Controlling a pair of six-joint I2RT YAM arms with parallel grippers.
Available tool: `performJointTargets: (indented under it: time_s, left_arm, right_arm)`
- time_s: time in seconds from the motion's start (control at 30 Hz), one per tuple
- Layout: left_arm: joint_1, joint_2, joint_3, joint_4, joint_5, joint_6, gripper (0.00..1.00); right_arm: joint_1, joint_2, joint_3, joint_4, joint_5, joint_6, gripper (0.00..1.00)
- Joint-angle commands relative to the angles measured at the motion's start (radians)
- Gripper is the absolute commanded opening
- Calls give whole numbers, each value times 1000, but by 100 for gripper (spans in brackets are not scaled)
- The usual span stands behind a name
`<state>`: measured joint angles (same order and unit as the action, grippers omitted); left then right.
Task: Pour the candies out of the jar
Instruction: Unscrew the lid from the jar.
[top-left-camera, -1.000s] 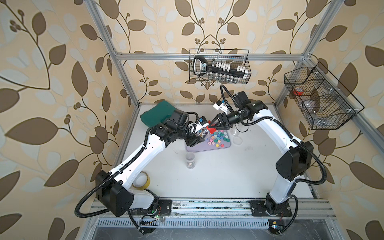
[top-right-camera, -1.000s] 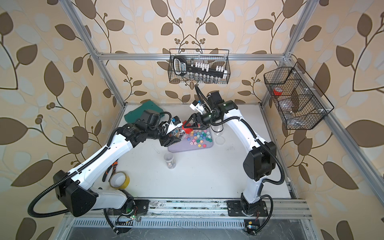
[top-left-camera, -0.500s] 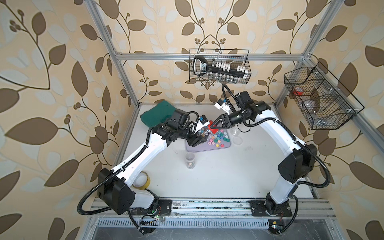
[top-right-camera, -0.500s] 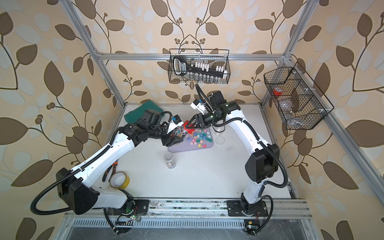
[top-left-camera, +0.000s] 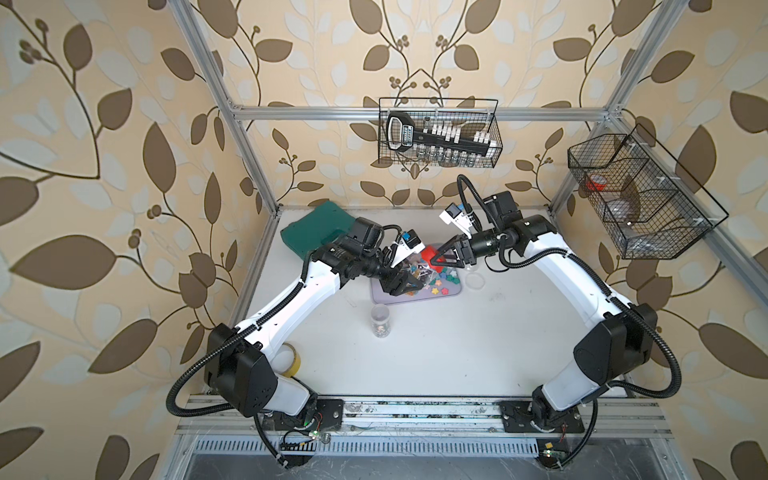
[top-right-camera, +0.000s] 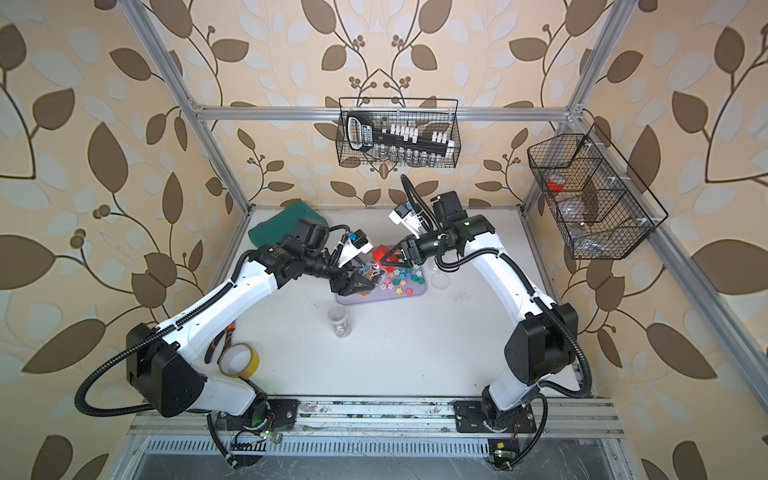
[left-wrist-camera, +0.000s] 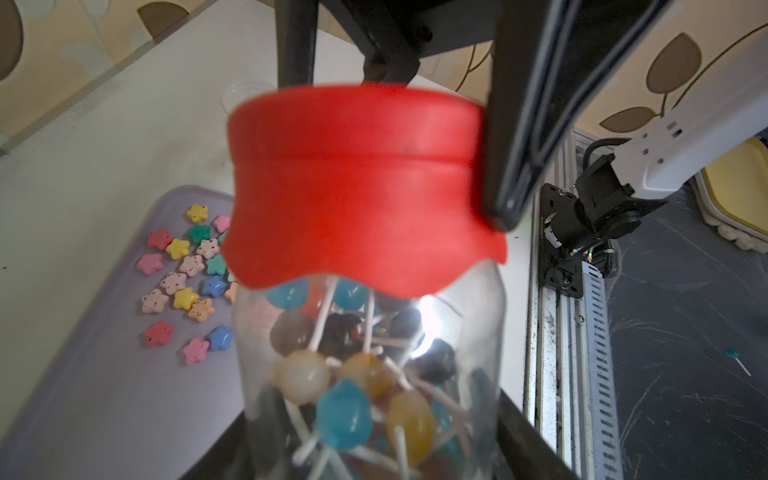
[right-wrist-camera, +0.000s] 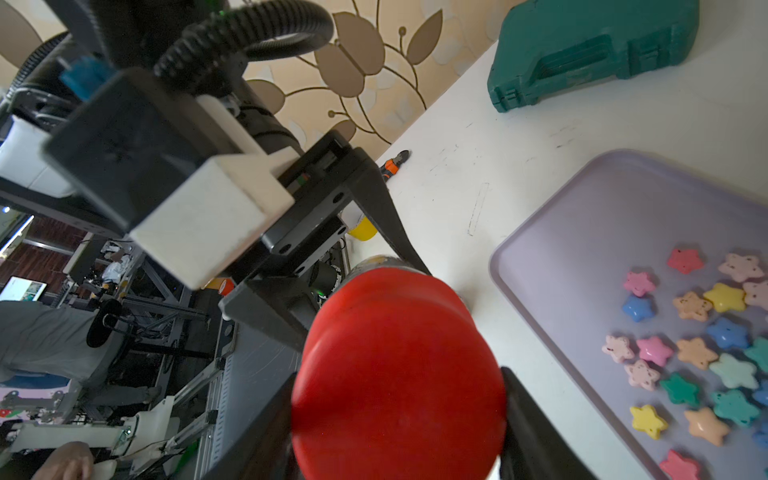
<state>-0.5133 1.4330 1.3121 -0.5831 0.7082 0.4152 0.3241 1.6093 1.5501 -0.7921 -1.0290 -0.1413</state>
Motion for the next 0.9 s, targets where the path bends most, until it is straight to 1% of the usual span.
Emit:
performJointTargets:
  time_s: [0.0, 0.13, 0.33, 0.53, 0.77, 0.87]
  left_arm:
    - [3, -9, 70, 66, 95, -5, 42]
    - [9, -10, 68, 50, 112, 1, 42]
    - [10, -6, 61, 38, 126, -1, 42]
    - [9, -8, 52, 8, 131, 12, 42]
    - [10, -17, 33, -10, 135, 24, 42]
    - [9, -16, 29, -10, 133, 23, 42]
  right_arm:
    - [-11, -64, -55, 143, -142, -50, 51]
    - [-54, -94, -83, 181, -197, -47, 51]
    - [-72, -118, -106, 244, -208, -6, 51]
    - [-88, -144, -123, 315, -166, 62, 52]
    - [-121, -208, -194, 479, -113, 175, 54]
    - [-126, -215, -207, 505, -101, 204, 54]
